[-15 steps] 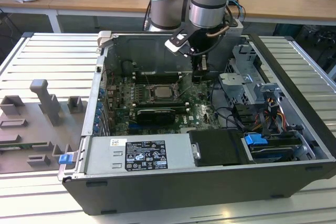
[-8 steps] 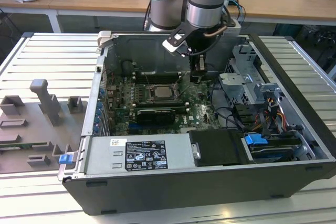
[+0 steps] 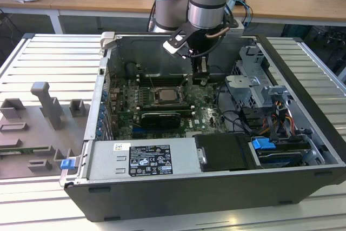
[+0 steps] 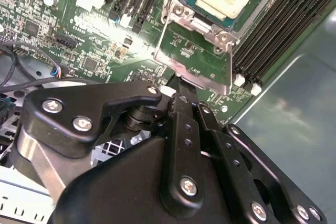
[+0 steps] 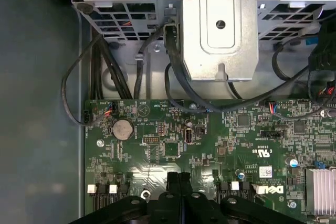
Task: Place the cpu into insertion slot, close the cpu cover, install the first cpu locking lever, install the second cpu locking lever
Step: 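Close the cpu cover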
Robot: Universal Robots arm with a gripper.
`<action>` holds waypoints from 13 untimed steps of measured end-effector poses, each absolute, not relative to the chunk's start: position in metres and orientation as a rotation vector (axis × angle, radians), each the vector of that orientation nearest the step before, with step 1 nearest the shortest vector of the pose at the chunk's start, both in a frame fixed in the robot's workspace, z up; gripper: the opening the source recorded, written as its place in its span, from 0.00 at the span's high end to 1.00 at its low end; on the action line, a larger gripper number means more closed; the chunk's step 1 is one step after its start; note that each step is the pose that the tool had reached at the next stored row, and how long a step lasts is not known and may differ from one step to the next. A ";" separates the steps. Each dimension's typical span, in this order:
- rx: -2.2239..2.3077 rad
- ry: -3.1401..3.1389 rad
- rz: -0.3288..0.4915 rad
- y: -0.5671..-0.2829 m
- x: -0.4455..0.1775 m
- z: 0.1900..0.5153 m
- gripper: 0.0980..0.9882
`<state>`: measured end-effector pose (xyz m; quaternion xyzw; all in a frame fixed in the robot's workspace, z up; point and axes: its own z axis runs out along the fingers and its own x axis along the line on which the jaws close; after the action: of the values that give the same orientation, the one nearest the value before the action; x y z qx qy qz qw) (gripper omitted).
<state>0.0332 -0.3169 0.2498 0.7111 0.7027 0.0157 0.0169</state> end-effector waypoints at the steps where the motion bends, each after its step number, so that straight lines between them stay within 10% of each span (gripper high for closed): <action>1: 2.210 2.184 0.049 -0.317 0.032 0.250 0.99; 13: 2.210 2.184 0.049 -0.317 0.016 0.250 0.99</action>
<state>0.0165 -0.3169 0.2498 0.7111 0.7027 0.0157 0.0169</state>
